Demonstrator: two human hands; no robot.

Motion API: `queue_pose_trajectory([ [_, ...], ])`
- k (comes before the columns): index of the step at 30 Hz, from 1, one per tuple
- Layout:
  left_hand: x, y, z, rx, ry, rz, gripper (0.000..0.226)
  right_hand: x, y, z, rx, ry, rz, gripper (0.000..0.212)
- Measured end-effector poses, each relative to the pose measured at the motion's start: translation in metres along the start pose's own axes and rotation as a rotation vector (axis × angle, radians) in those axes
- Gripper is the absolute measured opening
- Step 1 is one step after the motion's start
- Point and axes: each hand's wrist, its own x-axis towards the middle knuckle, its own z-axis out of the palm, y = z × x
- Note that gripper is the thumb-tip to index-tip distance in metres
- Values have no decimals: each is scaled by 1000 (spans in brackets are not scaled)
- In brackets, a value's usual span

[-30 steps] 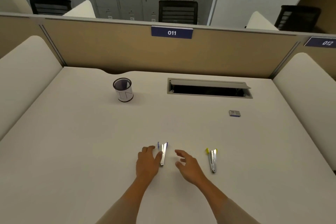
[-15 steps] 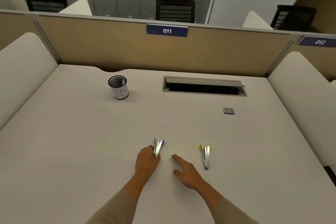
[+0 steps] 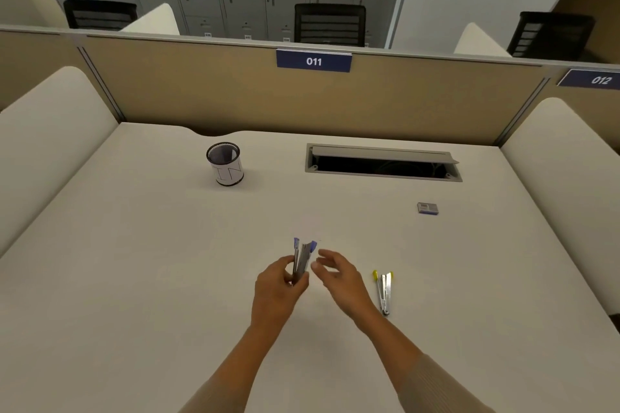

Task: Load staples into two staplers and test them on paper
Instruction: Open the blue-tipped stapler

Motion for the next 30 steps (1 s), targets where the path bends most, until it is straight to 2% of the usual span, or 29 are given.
queue_pose_trajectory([
  [6, 3, 38, -13, -29, 107, 234, 44, 2, -47, 1, 218, 159, -91, 21],
  [9, 9, 55, -21, -39, 145, 307, 46, 0, -67, -6, 269, 165, -123, 14],
  [16, 19, 96, -45, -238, 129, 309, 28, -8, -103, -26, 272, 108, -161, 22],
  [20, 26, 110, -51, -228, 157, 317, 39, -14, -114, -28, 226, 95, -205, 18],
  [30, 26, 117, -58, -256, 202, 428, 34, -28, -117, -20, 167, 121, -241, 26],
])
